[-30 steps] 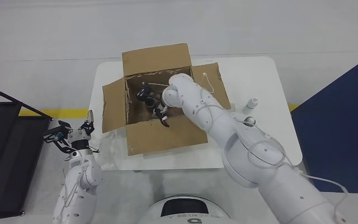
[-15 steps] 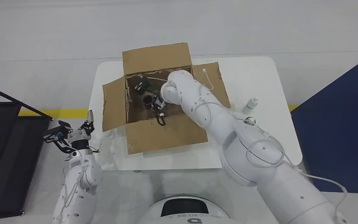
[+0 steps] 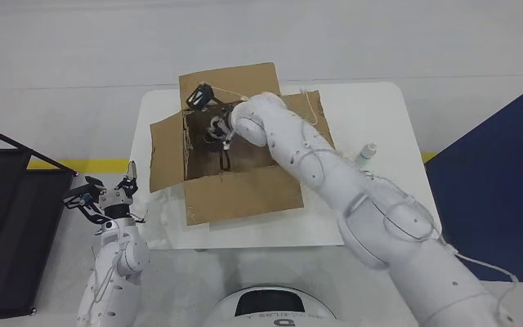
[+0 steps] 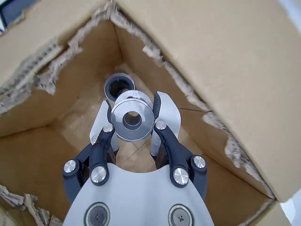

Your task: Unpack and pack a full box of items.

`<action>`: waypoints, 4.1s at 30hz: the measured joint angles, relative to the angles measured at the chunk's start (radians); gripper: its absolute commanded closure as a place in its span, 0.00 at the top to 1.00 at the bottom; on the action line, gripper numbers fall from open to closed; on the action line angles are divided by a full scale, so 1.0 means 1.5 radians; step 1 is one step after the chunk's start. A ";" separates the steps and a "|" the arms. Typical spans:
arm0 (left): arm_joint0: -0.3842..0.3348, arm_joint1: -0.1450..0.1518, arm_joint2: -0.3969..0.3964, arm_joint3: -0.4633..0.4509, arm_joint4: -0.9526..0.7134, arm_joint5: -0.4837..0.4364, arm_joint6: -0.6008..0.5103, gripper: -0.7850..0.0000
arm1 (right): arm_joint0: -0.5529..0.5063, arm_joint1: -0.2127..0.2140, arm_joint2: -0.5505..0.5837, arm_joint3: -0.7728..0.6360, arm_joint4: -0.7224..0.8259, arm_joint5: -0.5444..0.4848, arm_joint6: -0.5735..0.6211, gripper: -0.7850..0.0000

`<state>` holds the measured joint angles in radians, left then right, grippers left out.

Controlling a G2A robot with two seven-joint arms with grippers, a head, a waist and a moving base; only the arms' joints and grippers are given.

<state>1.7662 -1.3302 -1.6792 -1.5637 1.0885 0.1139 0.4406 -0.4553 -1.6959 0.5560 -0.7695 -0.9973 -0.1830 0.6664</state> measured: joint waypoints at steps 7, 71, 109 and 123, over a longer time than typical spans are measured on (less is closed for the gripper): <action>0.000 0.000 0.000 0.000 0.000 0.000 0.000 1.00 | -0.280 0.136 0.192 -0.502 -0.210 0.058 0.119 0.00; 0.000 0.000 0.000 0.000 0.000 0.000 0.000 1.00 | -0.699 0.283 0.900 -0.572 -0.078 -0.046 0.151 1.00; 0.000 0.000 0.000 0.000 0.000 0.000 0.000 1.00 | -0.383 0.287 0.488 -0.617 0.127 -0.317 -0.022 1.00; 0.000 0.000 0.000 0.000 0.000 0.000 0.000 1.00 | -0.256 0.264 0.354 -0.517 0.181 -0.297 -0.001 1.00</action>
<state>1.7662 -1.3302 -1.6792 -1.5637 1.0885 0.1139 0.4406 -0.8393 -1.2996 1.0868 -1.5451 -0.7252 -0.6281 0.6652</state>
